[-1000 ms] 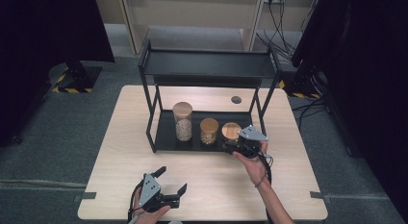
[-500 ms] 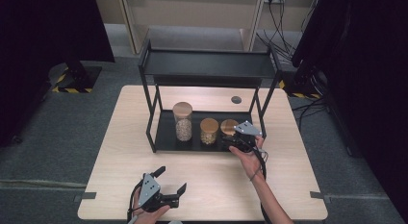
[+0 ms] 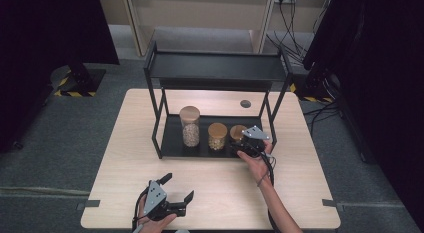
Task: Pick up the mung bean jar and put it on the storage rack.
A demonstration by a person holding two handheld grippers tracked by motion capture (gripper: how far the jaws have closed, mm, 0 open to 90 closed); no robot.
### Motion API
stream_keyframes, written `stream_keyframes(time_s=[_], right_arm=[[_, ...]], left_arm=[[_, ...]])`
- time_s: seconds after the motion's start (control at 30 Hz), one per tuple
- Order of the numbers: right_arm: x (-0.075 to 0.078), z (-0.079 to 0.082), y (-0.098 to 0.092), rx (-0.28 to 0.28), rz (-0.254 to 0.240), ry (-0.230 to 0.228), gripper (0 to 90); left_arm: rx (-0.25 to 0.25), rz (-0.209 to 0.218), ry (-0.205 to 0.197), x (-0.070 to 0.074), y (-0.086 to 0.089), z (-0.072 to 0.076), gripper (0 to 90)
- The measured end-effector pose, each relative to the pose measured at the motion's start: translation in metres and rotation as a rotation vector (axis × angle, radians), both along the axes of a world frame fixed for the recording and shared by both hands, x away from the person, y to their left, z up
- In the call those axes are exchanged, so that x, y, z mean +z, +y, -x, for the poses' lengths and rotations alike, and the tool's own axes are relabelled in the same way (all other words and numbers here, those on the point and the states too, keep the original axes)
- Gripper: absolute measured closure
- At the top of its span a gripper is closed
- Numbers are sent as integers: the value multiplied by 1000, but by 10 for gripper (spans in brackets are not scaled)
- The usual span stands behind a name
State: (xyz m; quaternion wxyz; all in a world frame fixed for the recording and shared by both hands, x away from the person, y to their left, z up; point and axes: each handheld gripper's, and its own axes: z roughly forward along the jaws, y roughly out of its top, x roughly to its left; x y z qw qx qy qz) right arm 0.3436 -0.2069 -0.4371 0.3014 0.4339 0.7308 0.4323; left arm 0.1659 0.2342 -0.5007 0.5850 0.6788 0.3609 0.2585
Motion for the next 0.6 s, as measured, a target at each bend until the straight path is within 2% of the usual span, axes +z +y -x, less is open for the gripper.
stream_keyframes(time_s=[0.47, 0.6], right_arm=[[-4, 2, -6, -14, -38, 9, 253], [1, 6, -2, -25, -24, 21, 187]], left_arm=[[-2, -1, 1, 0, 0, 0, 40], [-4, -4, 3, 0, -1, -1, 39]])
